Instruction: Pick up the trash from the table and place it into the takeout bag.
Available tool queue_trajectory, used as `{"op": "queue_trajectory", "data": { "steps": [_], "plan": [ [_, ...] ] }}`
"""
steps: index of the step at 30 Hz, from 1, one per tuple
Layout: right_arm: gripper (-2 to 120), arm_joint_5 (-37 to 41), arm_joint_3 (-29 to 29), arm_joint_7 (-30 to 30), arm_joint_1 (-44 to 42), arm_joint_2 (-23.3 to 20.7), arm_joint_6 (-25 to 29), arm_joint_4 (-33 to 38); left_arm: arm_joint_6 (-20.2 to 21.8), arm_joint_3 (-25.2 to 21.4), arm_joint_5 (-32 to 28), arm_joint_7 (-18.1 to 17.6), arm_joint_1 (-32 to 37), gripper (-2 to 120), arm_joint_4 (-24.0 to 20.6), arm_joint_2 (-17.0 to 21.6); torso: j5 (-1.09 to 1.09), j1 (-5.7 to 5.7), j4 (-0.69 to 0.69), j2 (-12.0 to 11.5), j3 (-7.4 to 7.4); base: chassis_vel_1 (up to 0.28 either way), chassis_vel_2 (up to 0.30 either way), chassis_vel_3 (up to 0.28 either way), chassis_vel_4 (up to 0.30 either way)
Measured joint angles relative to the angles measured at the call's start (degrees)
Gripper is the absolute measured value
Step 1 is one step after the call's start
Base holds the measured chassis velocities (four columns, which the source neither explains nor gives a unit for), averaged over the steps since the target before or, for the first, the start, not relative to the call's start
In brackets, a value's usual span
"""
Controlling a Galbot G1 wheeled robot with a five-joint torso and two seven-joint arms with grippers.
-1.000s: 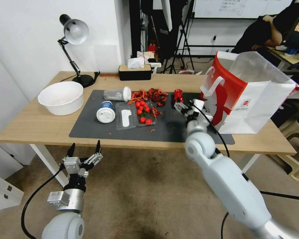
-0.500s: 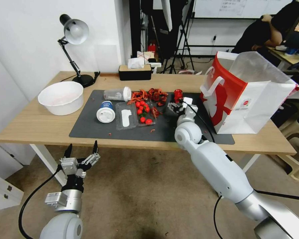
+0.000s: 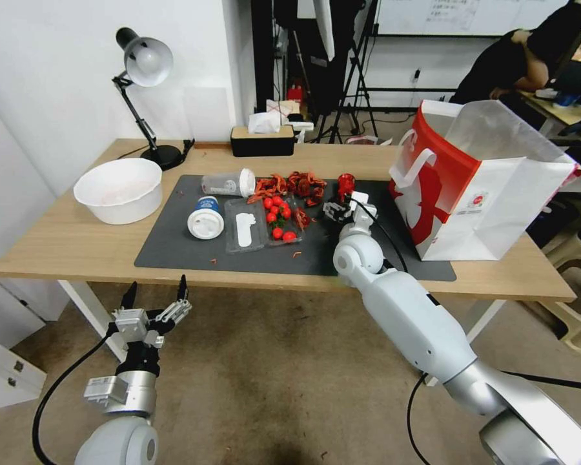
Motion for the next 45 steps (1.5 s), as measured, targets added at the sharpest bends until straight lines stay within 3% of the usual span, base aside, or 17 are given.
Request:
{"op": "queue_trajectory", "data": {
  "steps": [7,17,21,24,25,28,30,33,36,38,40,45],
  "plan": [
    [55,0.03,0.11,-0.34,1.19,1.06,0.45,-2.92,-0.42,-0.03,0.0,0.0,0.16,100,0.25,0.01,0.0,0.0,0.0,0.0,0.0,0.0,0.0,0.0,0.0],
    [51,-0.39,1.17,-1.05,-0.48,0.36,2.03,0.02,-0.6,-0.13,0.1,0.01,0.2,100,0.45,0.07,0.01,0.0,0.0,0.01,0.0,0.0,0.0,0.0,0.0],
    [51,-0.42,2.49,-5.99,-1.71,-1.23,6.94,4.23,-0.6,-0.02,0.25,0.01,0.2,100,0.46,0.01,0.01,0.0,0.0,0.01,0.0,0.0,0.0,0.0,0.0],
    [51,0.47,4.92,-14.05,-2.84,-3.47,13.57,10.11,-0.61,0.02,0.37,0.01,0.22,100,0.46,0.01,0.01,0.0,0.01,0.01,0.0,0.0,0.0,0.0,0.0],
    [51,0.47,4.92,-14.05,-2.84,-3.47,13.57,10.11,-0.61,0.02,0.37,0.01,0.22,100,0.46,0.01,0.01,0.0,0.01,0.01,0.0,0.0,0.0,0.0,0.0],
    [51,2.62,9.43,-21.43,-3.56,-6.44,17.07,17.38,-0.62,0.09,0.74,0.03,0.26,100,0.44,-0.03,0.02,0.0,0.0,0.01,0.0,0.0,0.0,0.0,0.0],
    [51,2.83,11.39,-22.37,-3.57,-7.39,17.12,19.5,-0.61,0.12,0.82,0.03,0.29,100,0.43,-0.04,0.0,0.0,0.01,0.01,-0.01,0.0,0.0,0.0,0.0],
    [51,2.17,15.51,-21.92,-3.56,-9.26,15.29,23.18,-0.61,0.22,0.99,0.04,0.31,100,0.31,-0.09,0.02,0.0,0.01,0.01,0.0,0.0,0.0,0.0,0.0],
    [51,-1.42,20.43,-15.27,-3.12,-12.83,7.07,27.61,-0.61,0.39,1.23,0.05,0.31,100,0.18,-0.12,0.02,0.0,-0.01,0.01,0.0,0.0,0.0,0.0,0.0],
    [51,-1.61,20.83,-14.52,-3.05,-13.2,6.24,27.95,-0.61,0.4,1.25,0.06,0.31,100,0.18,-0.12,0.02,0.0,-0.01,0.01,-0.01,0.0,0.0,0.0,0.0],
    [51,-2.37,23.92,-9.63,-2.75,-16.07,0.67,29.55,-0.61,0.68,1.49,0.06,0.33,100,0.12,-0.16,0.01,0.0,-0.01,0.01,0.0,0.0,0.0,0.0,0.0],
    [51,-1.93,25.76,-4.55,-2.7,-18.33,-4.71,30.19,-0.61,1.19,1.84,0.07,0.36,100,0.05,-0.3,0.01,0.0,-0.02,0.01,0.0,0.0,0.0,0.0,0.0]
  ]
}}
